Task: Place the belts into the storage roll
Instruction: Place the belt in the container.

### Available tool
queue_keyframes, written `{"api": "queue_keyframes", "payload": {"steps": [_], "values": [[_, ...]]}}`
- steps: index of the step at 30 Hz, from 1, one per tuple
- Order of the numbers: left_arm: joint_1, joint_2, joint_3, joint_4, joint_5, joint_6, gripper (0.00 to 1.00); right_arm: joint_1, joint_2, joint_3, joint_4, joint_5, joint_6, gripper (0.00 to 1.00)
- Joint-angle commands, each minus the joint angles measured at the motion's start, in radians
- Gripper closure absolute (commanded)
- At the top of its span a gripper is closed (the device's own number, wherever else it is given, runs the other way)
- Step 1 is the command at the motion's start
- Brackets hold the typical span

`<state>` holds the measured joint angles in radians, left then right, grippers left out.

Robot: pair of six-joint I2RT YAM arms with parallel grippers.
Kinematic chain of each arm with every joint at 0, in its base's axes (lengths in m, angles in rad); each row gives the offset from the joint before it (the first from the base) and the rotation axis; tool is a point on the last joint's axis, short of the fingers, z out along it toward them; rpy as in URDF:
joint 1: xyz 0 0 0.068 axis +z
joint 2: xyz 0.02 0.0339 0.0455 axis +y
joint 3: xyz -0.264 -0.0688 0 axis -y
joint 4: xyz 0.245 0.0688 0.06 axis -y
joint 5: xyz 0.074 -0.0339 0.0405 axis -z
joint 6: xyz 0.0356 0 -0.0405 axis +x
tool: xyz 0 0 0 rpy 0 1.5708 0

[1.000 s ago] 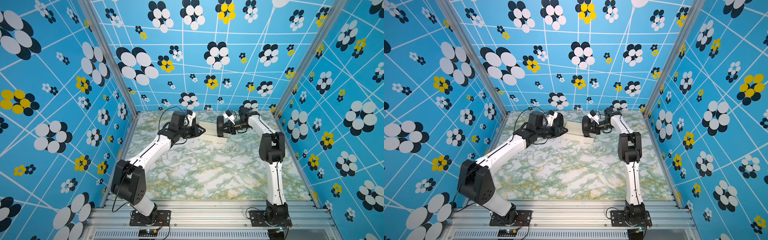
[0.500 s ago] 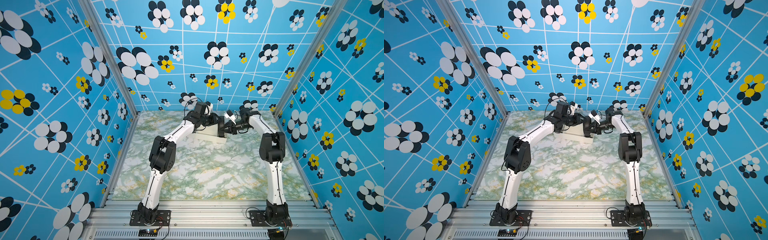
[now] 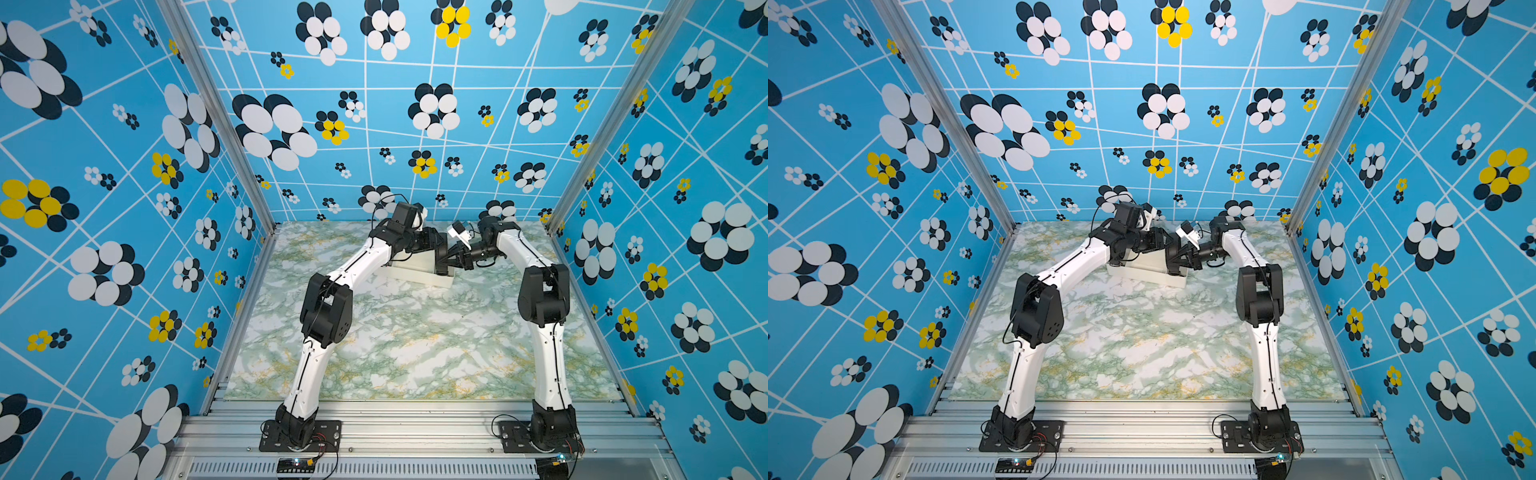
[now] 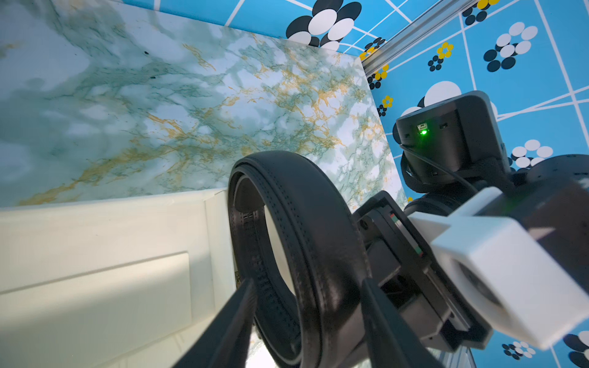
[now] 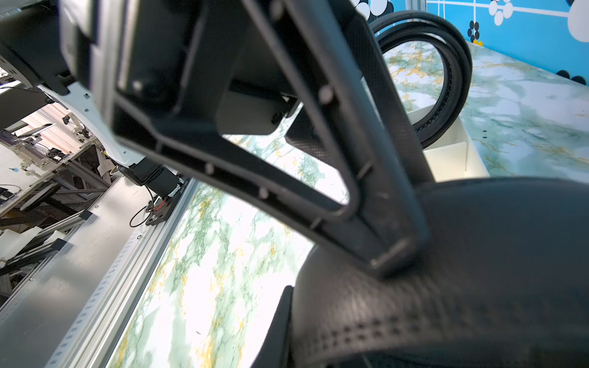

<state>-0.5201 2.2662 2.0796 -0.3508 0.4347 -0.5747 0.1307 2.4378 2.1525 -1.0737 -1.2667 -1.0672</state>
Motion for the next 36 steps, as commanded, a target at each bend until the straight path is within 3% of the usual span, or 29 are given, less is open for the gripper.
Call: {"api": "queue_keyframes", "payload": {"steps": [1, 19, 22, 24, 31, 34, 35, 36], "values": [[-0.014, 0.022, 0.067, -0.079, -0.021, 0.034, 0.37, 0.01, 0.014, 0.033, -0.051, -0.039, -0.034, 1.0], [-0.05, 0.155, 0.222, -0.206, -0.007, 0.04, 0.39, 0.012, 0.014, 0.033, -0.06, -0.037, -0.046, 1.0], [-0.055, 0.178, 0.255, -0.237, -0.011, 0.045, 0.53, 0.013, 0.014, 0.034, -0.062, -0.037, -0.047, 1.0], [-0.053, 0.19, 0.277, -0.261, -0.013, 0.054, 0.7, 0.012, 0.015, 0.034, -0.063, -0.036, -0.048, 1.0], [-0.048, 0.203, 0.289, -0.293, -0.001, 0.068, 0.78, 0.011, 0.016, 0.034, -0.068, -0.043, -0.046, 0.92], [-0.046, 0.203, 0.289, -0.302, 0.002, 0.086, 0.79, 0.013, 0.014, 0.036, -0.072, -0.043, -0.046, 0.78], [-0.046, 0.203, 0.289, -0.302, 0.007, 0.091, 0.79, 0.013, 0.012, 0.037, -0.074, -0.045, -0.046, 0.25], [-0.045, 0.204, 0.289, -0.301, 0.011, 0.095, 0.79, 0.012, 0.009, 0.041, -0.083, -0.047, -0.053, 0.01]]}}
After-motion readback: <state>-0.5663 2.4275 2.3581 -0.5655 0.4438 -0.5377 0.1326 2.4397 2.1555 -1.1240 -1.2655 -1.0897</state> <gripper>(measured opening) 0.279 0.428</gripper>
